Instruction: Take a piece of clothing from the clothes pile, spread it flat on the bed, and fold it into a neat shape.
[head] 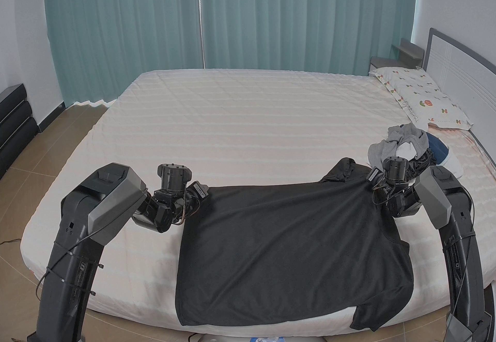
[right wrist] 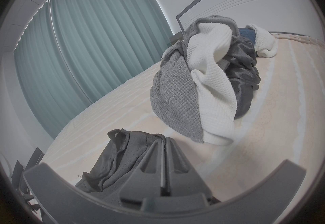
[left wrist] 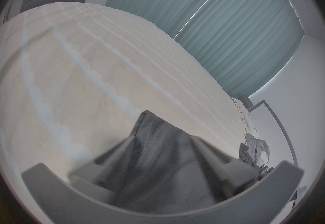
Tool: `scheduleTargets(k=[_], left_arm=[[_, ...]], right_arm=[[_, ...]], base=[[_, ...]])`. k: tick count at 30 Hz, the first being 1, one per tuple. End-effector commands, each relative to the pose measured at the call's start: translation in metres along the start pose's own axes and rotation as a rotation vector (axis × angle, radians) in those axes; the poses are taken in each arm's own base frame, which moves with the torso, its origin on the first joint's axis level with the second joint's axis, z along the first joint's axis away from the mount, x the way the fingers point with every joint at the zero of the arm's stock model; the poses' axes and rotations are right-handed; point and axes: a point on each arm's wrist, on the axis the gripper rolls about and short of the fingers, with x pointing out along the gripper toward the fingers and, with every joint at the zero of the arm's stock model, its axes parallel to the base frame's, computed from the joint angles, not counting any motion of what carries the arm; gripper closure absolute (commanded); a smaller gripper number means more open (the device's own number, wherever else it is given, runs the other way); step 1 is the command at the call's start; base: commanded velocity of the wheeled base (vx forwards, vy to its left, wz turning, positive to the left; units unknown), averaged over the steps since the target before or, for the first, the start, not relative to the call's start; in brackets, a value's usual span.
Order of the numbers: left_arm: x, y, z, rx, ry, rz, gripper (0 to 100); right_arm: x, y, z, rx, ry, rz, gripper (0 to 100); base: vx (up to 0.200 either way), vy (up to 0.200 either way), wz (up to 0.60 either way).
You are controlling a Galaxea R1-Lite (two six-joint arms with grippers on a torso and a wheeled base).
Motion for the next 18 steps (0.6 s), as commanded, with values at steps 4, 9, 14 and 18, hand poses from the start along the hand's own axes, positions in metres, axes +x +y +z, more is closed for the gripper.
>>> scheduleTargets(k=[4, 9, 14, 18], left_arm=[[0.005, 0.004, 0.001, -0.010, -0.020, 0.014, 100], [0.006, -0.002, 0.008, -0.017, -0.076, 0.020, 100], [0.002, -0.019, 0.039, -0.021, -0.137, -0.018, 100], [0.004, -0.030, 0.051, -0.017, -0.142, -0.028, 100]], right_arm=[[-0.001, 0.000, 0.000, 0.039, -0.003, 0.001, 100], [-0.002, 0.004, 0.009, 0.048, -0.038, 0.022, 100], [-0.003, 0.010, 0.024, 0.057, -0.077, 0.051, 100], [0.000, 0.012, 0.031, 0.064, -0.099, 0.058, 100]], base=[[0.000, 0.000, 0.00], [0.000, 0.000, 0.00], [0.000, 0.000, 0.00], [0.000, 0.000, 0.00]])
